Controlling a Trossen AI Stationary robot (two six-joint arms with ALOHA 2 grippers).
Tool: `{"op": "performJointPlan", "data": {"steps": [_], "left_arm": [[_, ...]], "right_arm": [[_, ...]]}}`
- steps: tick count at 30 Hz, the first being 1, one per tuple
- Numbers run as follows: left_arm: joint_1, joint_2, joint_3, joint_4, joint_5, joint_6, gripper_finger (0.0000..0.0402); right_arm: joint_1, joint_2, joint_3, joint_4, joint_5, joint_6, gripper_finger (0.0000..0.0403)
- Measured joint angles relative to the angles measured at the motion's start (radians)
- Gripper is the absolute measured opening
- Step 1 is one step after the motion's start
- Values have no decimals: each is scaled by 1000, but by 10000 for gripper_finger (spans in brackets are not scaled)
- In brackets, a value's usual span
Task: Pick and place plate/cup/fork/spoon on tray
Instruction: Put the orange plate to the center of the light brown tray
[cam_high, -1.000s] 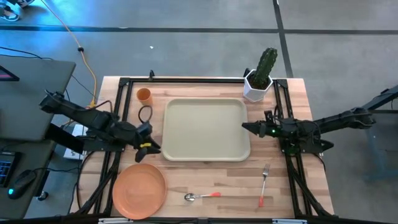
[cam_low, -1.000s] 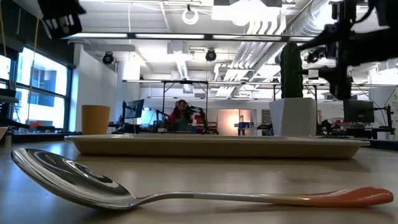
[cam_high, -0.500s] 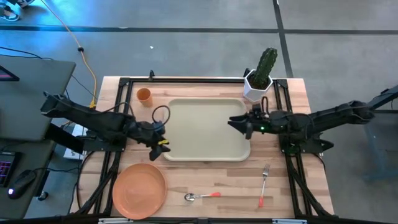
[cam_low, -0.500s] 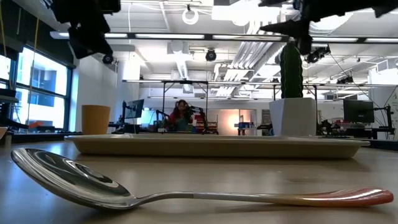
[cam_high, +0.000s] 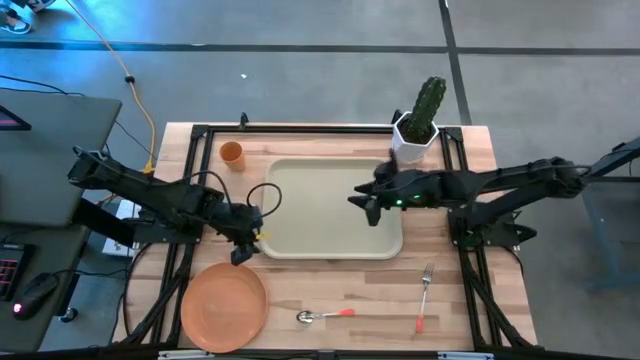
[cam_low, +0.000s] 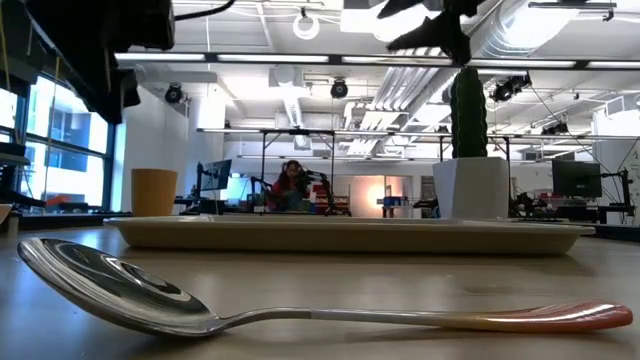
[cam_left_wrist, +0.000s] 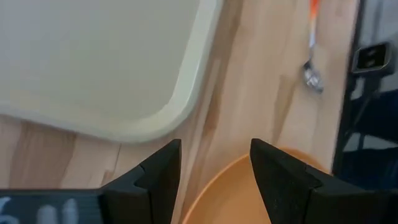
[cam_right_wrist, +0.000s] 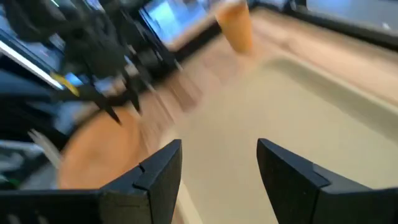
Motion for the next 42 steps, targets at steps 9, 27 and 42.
{"op": "performJointPlan", "data": {"steps": [9,27,42], "left_arm": [[-44,116,-17,-18,44,42,184],[-89,188,-160,-47,134,-43,184],[-63,173,-230,28,179,-208,31]], "right_arm": [[80,161,19,-37,-25,31,200],[173,144,20,-149,126,26,200],[216,66,19,-336,395,137,200]]}}
